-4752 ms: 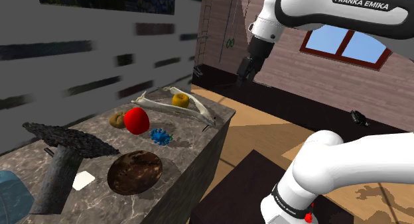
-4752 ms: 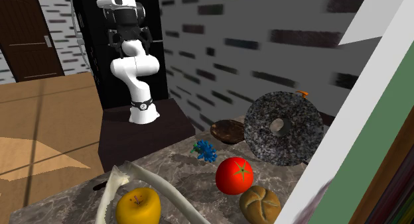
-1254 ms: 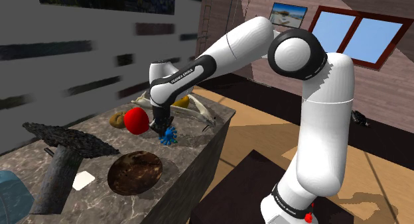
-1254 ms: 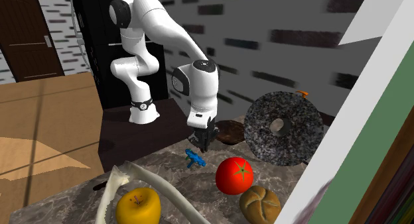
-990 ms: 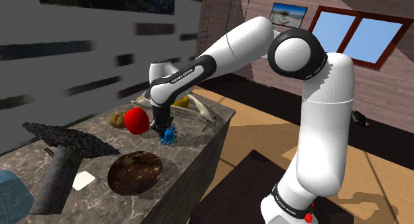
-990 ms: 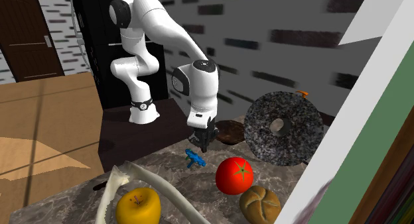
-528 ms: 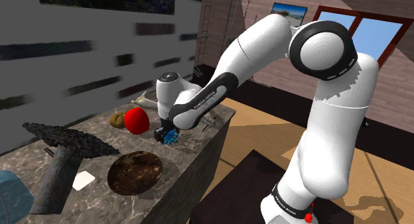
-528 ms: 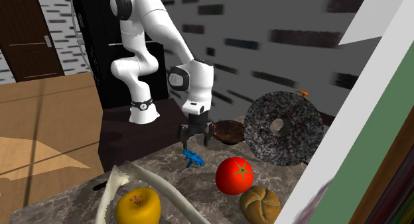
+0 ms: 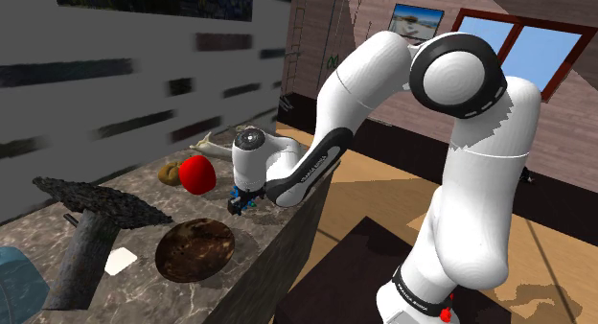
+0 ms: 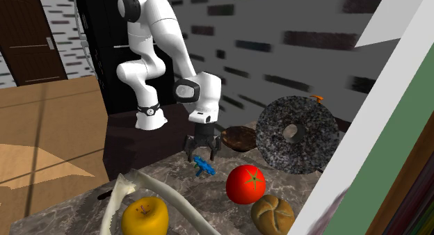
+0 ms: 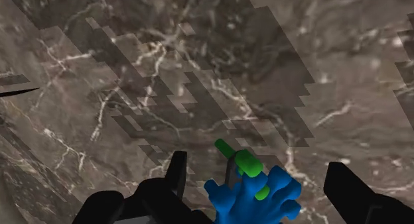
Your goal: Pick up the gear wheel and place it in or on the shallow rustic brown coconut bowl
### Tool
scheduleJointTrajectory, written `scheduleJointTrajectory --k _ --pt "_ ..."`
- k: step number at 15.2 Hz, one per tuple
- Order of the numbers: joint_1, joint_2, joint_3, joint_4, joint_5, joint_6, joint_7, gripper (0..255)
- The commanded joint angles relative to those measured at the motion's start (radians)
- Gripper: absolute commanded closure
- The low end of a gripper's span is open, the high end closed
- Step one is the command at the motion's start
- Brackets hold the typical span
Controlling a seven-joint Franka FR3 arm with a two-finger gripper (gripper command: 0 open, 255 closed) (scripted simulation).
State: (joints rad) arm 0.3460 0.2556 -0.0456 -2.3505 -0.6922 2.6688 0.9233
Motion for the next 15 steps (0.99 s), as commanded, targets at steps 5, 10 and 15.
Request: scheduleJointTrajectory --k 5,10,15 --pt "-0.001 0.022 -0.009 0.005 -0.018 0.019 0.012 0" --pt "-0.001 0.022 -0.009 0.005 -0.018 0.019 0.012 255" --pt "-0.001 0.017 -0.008 0.002 -0.016 0.016 0.011 255"
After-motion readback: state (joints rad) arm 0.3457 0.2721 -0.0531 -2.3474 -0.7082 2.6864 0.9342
